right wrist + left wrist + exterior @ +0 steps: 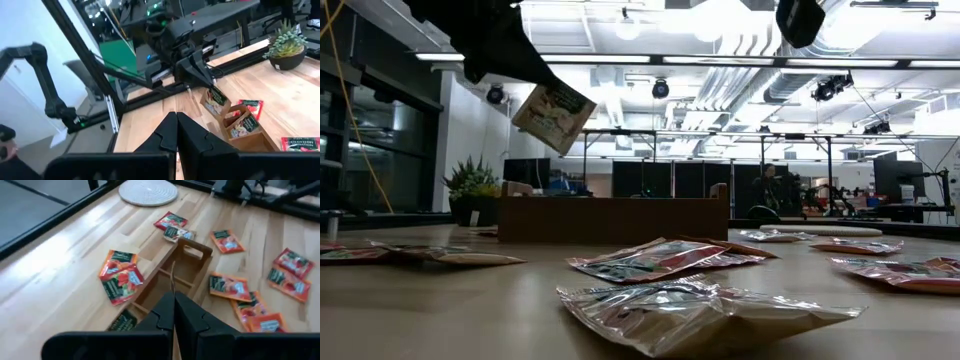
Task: Pick & Place Tea
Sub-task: Put the brown tea bag into the left section of the brown wooden organizer
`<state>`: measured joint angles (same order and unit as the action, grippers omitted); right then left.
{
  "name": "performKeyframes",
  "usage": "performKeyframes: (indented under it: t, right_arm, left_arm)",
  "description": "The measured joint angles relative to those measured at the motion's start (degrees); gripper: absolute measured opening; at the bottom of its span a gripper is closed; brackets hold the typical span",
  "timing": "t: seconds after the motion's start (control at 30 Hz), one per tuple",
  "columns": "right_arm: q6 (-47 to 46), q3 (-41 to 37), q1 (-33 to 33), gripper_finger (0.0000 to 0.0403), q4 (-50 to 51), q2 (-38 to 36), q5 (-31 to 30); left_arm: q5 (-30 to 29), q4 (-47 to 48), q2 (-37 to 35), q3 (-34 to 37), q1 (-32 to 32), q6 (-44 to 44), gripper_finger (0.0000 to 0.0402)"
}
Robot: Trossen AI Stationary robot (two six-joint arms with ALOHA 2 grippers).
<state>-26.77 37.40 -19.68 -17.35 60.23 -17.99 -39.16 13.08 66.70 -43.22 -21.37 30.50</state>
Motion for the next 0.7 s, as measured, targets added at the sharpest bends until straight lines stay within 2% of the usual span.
performKeyframes:
  t: [0.2, 0.33, 0.47, 0.7]
  right_arm:
    - [0.5, -0.7, 0.0, 0.0, -0.1, -0.9, -1.6]
    - [0.6, -0.7, 0.0, 0.0, -0.1, -0.9, -1.6]
    - [0.3, -0.7, 0.0, 0.0, -0.3, -0.9, -1.5]
    - [-0.3, -0.7, 0.0, 0.0, -0.3, -0.9, -1.4]
  left_arm:
    - [2.2, -3.5, 0.0, 2.8, 0.5, -1.6, 0.0]
    - [10.8, -16.2, -2.6, 10.0, 4.2, -2.5, 0.0]
    - [15.4, -26.8, -6.5, 16.7, 8.6, -4.5, 0.0]
    - [27.0, -28.5, -9.6, 20.7, 18.0, -11.1, 0.0]
